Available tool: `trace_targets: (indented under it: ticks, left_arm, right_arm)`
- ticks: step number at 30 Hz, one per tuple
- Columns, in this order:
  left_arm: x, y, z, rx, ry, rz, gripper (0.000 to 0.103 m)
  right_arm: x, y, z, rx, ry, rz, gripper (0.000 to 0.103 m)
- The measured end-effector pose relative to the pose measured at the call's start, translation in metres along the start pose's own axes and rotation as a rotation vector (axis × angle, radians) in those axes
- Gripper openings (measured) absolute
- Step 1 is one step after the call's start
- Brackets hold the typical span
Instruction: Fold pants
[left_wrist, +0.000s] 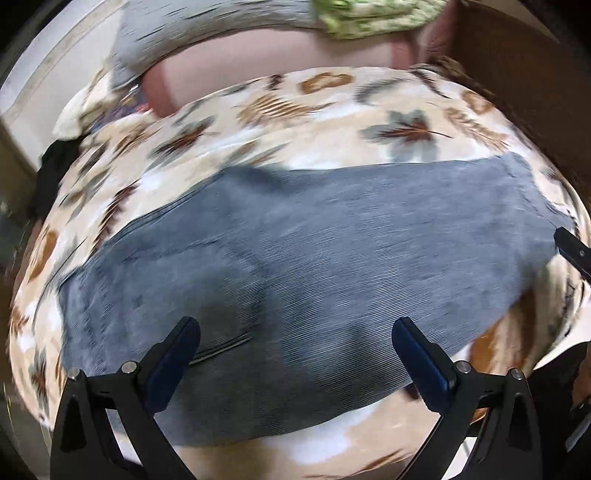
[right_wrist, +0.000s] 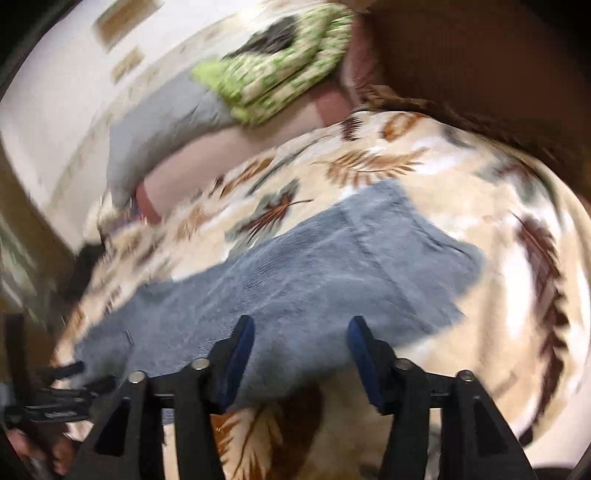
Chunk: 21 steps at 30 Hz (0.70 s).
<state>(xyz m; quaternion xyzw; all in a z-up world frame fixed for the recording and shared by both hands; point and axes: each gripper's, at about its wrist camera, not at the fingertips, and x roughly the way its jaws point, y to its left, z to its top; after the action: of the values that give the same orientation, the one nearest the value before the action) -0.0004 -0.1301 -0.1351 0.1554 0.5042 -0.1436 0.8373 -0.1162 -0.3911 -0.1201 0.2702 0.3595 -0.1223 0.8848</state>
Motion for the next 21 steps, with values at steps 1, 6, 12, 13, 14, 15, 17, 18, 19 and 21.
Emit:
trace_targets:
  ticks: [1,6,12,13,14,15,17,18,19,21]
  left_arm:
    - [0.002,-0.009,0.003,0.011,0.005,-0.005,0.103]
    - [0.018,-0.039,0.024,-0.010,0.018,-0.060,0.103]
    - [0.037,-0.061,0.041,-0.006,0.020,-0.024,0.103]
    - [0.043,-0.067,0.042,0.017,0.030,-0.016,0.103]
    - [0.052,-0.072,0.042,0.045,0.063,0.001,0.103]
    - [0.060,-0.075,0.041,0.064,0.097,0.012,0.103]
    - [0.066,-0.076,0.038,0.058,0.107,0.005,0.103]
    - [0.065,-0.074,0.038,0.043,0.106,-0.005,0.103]
    - [0.066,-0.074,0.041,0.042,0.128,-0.007,0.103]
    - [0.064,-0.077,0.048,0.064,0.127,-0.016,0.103]
  right_arm:
    - [-0.005,-0.010,-0.002,0.041,-0.004,0.001,0.062]
    - [-0.006,-0.039,-0.004,0.175,0.026,0.037,0.063]
    - [0.007,-0.068,-0.002,0.346,0.043,0.096,0.065]
    - [0.012,-0.072,-0.001,0.375,0.054,0.111,0.065]
    - [0.014,-0.075,-0.001,0.392,0.059,0.119,0.065]
    - [0.016,-0.077,0.000,0.411,0.052,0.130,0.065]
    - [0.020,-0.079,0.006,0.430,0.037,0.126,0.065]
    - [0.021,-0.080,0.007,0.438,0.033,0.125,0.065]
    - [0.024,-0.081,0.010,0.451,0.030,0.123,0.065]
    - [0.028,-0.084,0.012,0.477,0.027,0.125,0.066]
